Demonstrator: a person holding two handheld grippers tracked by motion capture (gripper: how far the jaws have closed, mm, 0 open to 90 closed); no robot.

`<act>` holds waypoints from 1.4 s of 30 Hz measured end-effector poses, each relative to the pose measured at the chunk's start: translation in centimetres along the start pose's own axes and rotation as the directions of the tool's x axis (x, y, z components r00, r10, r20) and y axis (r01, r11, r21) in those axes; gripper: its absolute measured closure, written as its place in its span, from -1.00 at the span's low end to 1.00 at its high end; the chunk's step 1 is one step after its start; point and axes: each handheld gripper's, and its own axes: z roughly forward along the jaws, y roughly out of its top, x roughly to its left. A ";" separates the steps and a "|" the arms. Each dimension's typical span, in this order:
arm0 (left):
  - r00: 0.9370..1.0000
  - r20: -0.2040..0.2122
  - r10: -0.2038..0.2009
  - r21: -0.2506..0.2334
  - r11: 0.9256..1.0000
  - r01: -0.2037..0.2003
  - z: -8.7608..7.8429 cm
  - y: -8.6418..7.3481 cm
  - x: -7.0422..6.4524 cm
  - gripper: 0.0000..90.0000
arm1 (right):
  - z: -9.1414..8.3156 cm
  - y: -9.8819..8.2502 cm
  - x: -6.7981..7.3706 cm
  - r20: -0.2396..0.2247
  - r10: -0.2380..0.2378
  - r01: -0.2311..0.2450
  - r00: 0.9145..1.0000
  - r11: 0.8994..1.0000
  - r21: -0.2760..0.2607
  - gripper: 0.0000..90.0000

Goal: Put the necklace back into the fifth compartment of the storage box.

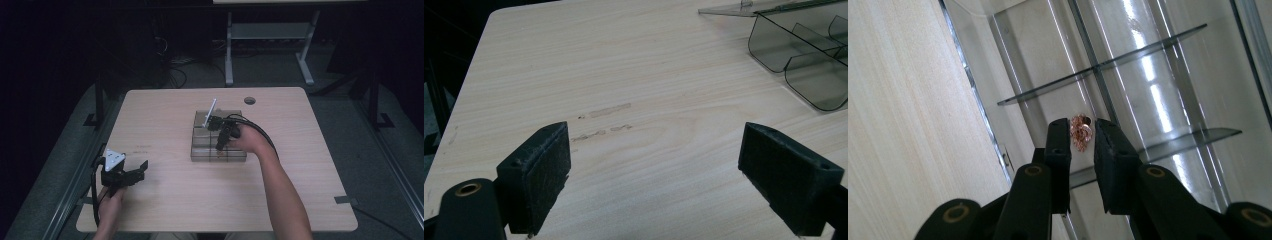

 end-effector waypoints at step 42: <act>1.000 0.003 0.014 0.006 1.000 -0.014 0.1 -0.2 -0.3 -0.71 | -3.1 -2.9 0.5 0.002 -0.004 0.004 1.000 0.998 -0.068 0.25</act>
